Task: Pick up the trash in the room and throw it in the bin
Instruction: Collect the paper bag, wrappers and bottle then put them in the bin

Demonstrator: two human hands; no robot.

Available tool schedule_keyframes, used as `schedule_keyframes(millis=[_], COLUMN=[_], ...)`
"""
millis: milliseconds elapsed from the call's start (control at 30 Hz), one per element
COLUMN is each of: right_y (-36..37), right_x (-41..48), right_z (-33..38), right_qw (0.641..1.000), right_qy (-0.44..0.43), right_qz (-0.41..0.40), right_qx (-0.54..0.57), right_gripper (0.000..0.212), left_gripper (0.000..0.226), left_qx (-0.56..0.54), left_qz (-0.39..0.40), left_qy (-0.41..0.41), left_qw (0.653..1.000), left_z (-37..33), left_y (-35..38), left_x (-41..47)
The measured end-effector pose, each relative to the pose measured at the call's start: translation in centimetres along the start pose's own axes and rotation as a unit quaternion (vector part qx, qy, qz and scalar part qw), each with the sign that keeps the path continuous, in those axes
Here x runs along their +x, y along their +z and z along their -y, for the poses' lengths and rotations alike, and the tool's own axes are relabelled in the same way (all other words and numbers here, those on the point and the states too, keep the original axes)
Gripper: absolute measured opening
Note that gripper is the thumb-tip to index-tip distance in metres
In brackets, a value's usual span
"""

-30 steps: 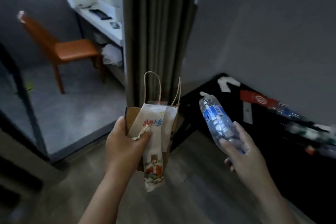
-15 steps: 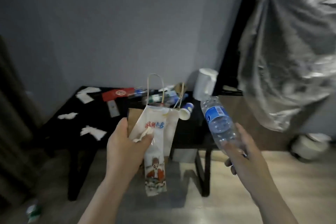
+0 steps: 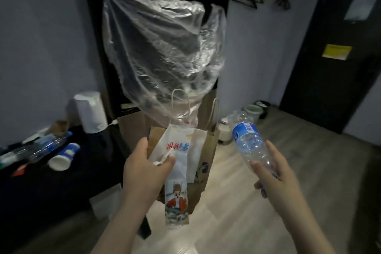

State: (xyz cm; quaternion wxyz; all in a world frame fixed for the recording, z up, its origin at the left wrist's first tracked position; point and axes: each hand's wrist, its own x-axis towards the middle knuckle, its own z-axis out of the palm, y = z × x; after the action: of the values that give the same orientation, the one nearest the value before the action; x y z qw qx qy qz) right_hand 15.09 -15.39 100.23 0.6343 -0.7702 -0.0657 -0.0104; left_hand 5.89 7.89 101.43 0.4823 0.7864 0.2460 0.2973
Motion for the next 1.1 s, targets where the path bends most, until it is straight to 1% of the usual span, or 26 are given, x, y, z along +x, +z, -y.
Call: schedule_keyframes(millis=[100,167,333,533,733,900,1100], right_y=[-3.3,-4.6,-6.3,-5.7,-5.3,-7.1,-10.8], right_x=[2.3,4.0,10.1,20.3,30.2,37.0,48.3], right_z=[-2.2,-3.4,-5.4,-6.2,-6.3,-8.5,-12.6], right_qw=[0.999,0.998,0.995,0.99,0.983,0.977,0.974], right_qy=[0.019,0.028,0.04,0.04,0.055,0.078,0.094], right_qz=[-0.033,-0.05,-0.091,-0.13,-0.164,-0.19,-0.199], right_qx=[0.004,0.003,-0.006,-0.037,-0.054,-0.058,-0.054], right_gripper=[0.065,0.065,0.066,0.068,0.066,0.066,0.066], left_gripper=[0.032,0.031,0.031,0.03,0.026,0.027,0.026], left_qx=[-0.008,-0.018,-0.047,-0.071,-0.065,-0.04,-0.006], left_qz=[0.036,0.061,0.117,0.149,0.161,0.184,0.191], left_qy=[-0.004,0.001,-0.004,-0.002,0.025,0.024,0.053], left_qw=[0.999,0.998,0.992,0.986,0.984,0.982,0.98], left_z=[-0.8,-0.9,-1.0,-0.6,-1.8,-1.8,-3.4], left_y=[5.1,8.1,15.1,22.5,30.3,37.8,48.1], left_x=[1.7,2.9,7.9,17.7,27.4,32.2,37.8])
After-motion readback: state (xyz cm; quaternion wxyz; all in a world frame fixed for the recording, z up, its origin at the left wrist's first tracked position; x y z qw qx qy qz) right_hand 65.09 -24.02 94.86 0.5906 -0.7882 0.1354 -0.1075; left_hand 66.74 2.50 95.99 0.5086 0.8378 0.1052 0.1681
